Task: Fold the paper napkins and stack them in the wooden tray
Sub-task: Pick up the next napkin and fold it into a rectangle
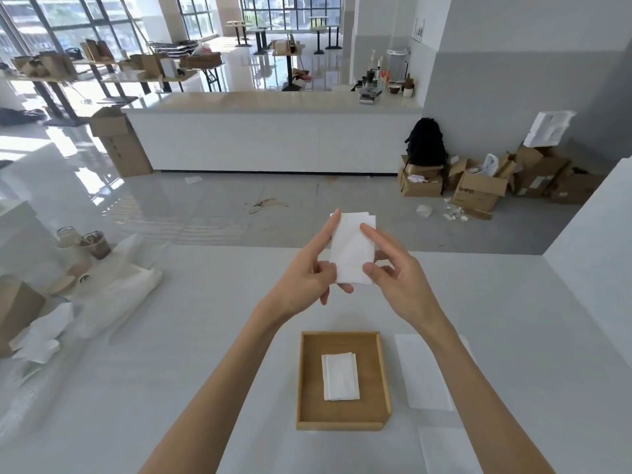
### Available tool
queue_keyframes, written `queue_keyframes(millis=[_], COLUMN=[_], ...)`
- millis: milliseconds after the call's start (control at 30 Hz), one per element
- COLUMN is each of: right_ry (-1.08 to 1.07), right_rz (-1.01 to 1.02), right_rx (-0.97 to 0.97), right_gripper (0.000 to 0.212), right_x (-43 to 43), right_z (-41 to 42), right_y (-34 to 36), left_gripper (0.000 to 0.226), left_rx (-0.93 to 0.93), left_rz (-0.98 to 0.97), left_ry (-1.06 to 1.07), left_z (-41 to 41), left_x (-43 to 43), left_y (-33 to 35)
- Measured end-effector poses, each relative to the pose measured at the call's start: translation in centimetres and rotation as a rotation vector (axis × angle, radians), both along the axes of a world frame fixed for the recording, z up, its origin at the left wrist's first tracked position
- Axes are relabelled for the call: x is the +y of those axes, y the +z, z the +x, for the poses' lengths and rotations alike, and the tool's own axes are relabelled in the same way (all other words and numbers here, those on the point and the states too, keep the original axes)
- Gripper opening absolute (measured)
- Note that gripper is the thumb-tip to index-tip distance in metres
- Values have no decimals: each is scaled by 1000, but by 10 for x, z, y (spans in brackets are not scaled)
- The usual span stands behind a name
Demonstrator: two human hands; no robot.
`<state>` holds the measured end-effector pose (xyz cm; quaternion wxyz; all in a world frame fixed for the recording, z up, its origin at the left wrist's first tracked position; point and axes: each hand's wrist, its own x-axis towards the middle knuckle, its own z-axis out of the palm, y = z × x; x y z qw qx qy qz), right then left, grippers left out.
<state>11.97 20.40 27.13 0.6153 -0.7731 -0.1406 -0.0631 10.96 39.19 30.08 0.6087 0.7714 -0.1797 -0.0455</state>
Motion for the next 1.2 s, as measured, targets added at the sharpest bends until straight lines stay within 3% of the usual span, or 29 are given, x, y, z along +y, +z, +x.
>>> queue_keyframes(millis=[233, 467, 667, 967, 1200], right_ry=[11, 49, -20, -69, -103], right_rz=[97, 113, 158, 102, -35], right_rx=[94, 131, 154, 196, 481], right_gripper=[58, 68, 50, 51, 54], right_x=[-2, 10, 18, 14, 7], right_z=[20, 12, 10, 1, -43], right_y=[-9, -16, -16, -49, -170], left_gripper=[66, 70, 70, 74, 69], left_rx=[103, 167, 129, 155, 533], left_rz=[-157, -217, -251, -113, 73], left_ry=[7, 31, 51, -40, 19], left_z=[25, 14, 19, 17, -21], left_x=[1, 8, 11, 12, 2], left_y=[-29, -41, -39, -70, -186])
